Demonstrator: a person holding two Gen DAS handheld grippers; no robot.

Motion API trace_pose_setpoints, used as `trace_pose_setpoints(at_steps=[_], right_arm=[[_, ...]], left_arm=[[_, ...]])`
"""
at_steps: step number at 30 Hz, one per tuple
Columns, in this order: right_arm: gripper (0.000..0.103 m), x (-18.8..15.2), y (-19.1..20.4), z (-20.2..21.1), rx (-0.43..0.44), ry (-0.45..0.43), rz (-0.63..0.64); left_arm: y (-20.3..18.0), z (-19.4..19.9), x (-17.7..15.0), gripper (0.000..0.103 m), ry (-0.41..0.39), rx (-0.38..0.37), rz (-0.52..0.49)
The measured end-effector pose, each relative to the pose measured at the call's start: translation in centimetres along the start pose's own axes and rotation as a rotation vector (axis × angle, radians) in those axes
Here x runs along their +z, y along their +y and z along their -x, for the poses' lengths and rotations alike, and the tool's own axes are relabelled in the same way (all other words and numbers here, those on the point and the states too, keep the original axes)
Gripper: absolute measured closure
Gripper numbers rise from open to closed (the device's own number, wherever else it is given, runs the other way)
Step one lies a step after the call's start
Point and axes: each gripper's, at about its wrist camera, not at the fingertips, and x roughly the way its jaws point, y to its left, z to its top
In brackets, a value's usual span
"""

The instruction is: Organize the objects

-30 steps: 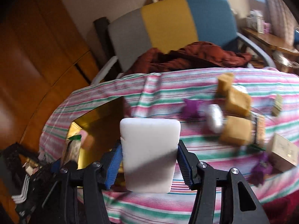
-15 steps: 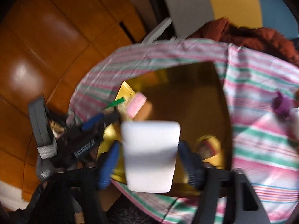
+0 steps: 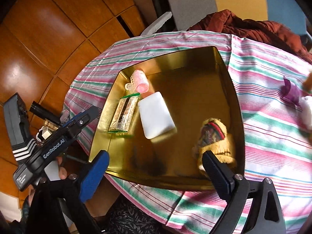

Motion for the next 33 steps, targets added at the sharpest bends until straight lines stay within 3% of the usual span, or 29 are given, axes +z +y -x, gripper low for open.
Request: trace_pose_setpoints(at_steps=[20, 33], right_arm=[[0.000, -2.3, -2.1, 4.6, -0.170, -0.149, 0.008], [0.000, -3.0, -1.8, 5.5, -0.326, -0.231, 0.090]], left_arm=[[-4.7, 1.7, -1.7, 0.036, 0.010, -0.015, -0.116], [-6.4, 2.0, -2.9, 0.037, 0.008, 0.070, -0.155]])
